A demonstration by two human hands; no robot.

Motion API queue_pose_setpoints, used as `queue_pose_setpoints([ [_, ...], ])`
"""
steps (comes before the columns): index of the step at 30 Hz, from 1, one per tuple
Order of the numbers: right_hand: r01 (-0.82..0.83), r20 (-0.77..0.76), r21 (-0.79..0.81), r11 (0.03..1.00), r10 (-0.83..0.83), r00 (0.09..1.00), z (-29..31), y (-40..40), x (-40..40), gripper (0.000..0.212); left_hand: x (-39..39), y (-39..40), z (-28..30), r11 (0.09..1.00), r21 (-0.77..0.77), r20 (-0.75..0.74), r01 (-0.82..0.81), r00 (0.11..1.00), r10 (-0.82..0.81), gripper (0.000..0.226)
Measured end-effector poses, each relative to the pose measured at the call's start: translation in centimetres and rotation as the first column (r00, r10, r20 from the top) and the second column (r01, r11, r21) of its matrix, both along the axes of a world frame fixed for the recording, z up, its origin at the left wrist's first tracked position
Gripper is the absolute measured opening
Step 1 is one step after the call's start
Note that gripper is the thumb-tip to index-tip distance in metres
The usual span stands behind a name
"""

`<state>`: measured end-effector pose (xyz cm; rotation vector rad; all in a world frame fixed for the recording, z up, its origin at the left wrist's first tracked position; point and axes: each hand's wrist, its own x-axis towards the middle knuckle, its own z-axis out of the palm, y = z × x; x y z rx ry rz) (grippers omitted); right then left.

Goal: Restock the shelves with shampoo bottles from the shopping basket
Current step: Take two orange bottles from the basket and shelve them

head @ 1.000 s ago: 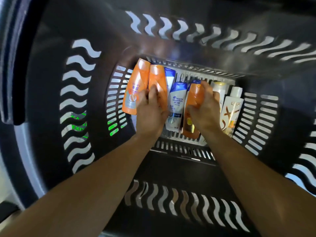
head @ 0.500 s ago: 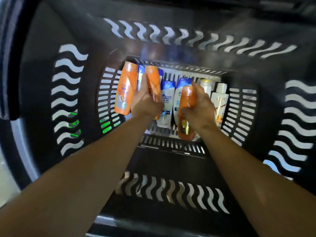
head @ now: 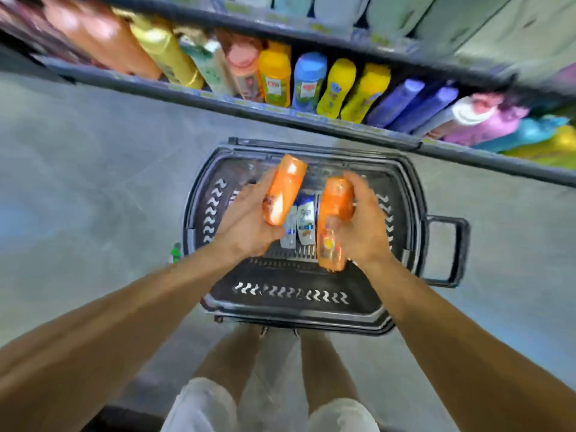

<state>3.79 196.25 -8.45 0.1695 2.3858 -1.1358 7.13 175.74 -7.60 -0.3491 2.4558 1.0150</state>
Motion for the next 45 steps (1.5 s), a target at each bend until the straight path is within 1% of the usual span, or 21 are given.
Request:
queue_pose_setpoints([
  [2, 0.018, -0.051, -0.033, 0.999, -0.019, 0.998, 6.2, -0.6, -1.1, 0.081, -1.3, -0.9, 6.8, 1.000, 0.010, -0.087, 0.014, 0.996, -0.014, 0.107],
  [4, 0.033, -0.123, -0.048, 0.998, -0.038, 0.992, 12.3, -1.2, -2.1, 0.081, -2.7, -1.7, 13.1, 0.999, 0.036, -0.160, -0.004, 0.987, 0.010, 0.108],
  [6, 0.040, -0.204, -0.065, 0.997, -0.053, 0.977, 18.3, -1.8, -3.1, 0.080, -4.2, -2.4, 19.1, 0.998, 0.063, -0.243, 0.002, 0.970, 0.013, 0.110],
  [8, 0.047, -0.281, -0.101, 0.994, -0.074, 0.957, 24.3, -2.3, -4.3, 0.078, -5.9, -3.1, 25.1, 0.998, 0.051, -0.336, 0.031, 0.942, -0.012, 0.109],
  [11, 0.032, -0.411, -0.132, 0.991, -0.084, 0.908, 33.5, -2.9, -6.4, 0.079, -8.3, -4.0, 33.6, 0.999, 0.017, -0.491, 0.045, 0.871, -0.031, 0.107],
  [14, 0.038, -0.525, -0.134, 0.990, -0.103, 0.845, 42.6, -3.4, -8.1, 0.079, -10.1, -4.8, 41.8, 0.999, -0.026, -0.592, 0.032, 0.805, -0.041, 0.114],
  [18, 0.032, -0.673, -0.147, 0.989, -0.124, 0.729, 52.9, -4.2, -9.4, 0.080, -11.5, -5.3, 51.5, 0.997, -0.073, -0.754, 0.026, 0.653, -0.072, 0.118],
  [22, 0.015, -0.770, -0.154, 0.988, -0.130, 0.624, 61.5, -4.4, -10.0, 0.079, -12.3, -5.4, 59.9, 0.995, -0.095, -0.852, -0.022, 0.519, -0.070, 0.118],
  [25, -0.006, -0.836, -0.150, 0.989, -0.123, 0.534, 67.2, -4.1, -10.4, 0.079, -12.8, -5.0, 65.2, 0.996, -0.078, -0.903, -0.050, 0.427, -0.049, 0.119],
  [28, -0.034, -0.888, -0.140, 0.990, -0.111, 0.446, 72.1, -3.4, -11.0, 0.079, -13.3, -4.5, 69.7, 0.996, -0.066, -0.934, -0.055, 0.354, -0.042, 0.117],
  [31, -0.034, -0.932, -0.105, 0.994, -0.086, 0.352, 76.7, -2.1, -11.9, 0.077, -14.2, -3.6, 73.7, 0.994, -0.079, -0.960, -0.073, 0.276, -0.056, 0.114],
  [34, -0.068, -0.964, -0.078, 0.995, -0.057, 0.260, 81.1, -0.5, -13.2, 0.077, -15.4, -2.3, 77.3, 0.993, -0.071, -0.979, -0.090, 0.197, -0.052, 0.113],
  [36, -0.092, -0.979, -0.069, 0.993, -0.050, 0.197, 83.9, 0.7, -14.2, 0.076, -16.3, -1.2, 79.5, 0.992, -0.056, -0.985, -0.113, 0.168, -0.037, 0.112],
  [39, -0.139, -0.988, -0.071, 0.988, -0.051, 0.143, 87.8, 2.7, -15.8, 0.075, -17.8, 0.9, 82.5, 0.987, -0.018, -0.992, -0.159, 0.125, 0.002, 0.113],
  [41, -0.166, -0.994, -0.044, 0.985, -0.026, 0.107, 90.3, 4.3, -17.0, 0.074, -18.9, 2.4, 84.3, 0.983, -0.001, -0.995, -0.183, 0.099, 0.018, 0.114],
  [45, -0.190, -1.000, 0.008, 0.982, 0.007, -0.003, 95.0, 7.8, -19.1, 0.074, -21.2, 5.7, 87.3, 0.981, 0.036, -0.998, -0.188, 0.048, 0.046, 0.112],
])
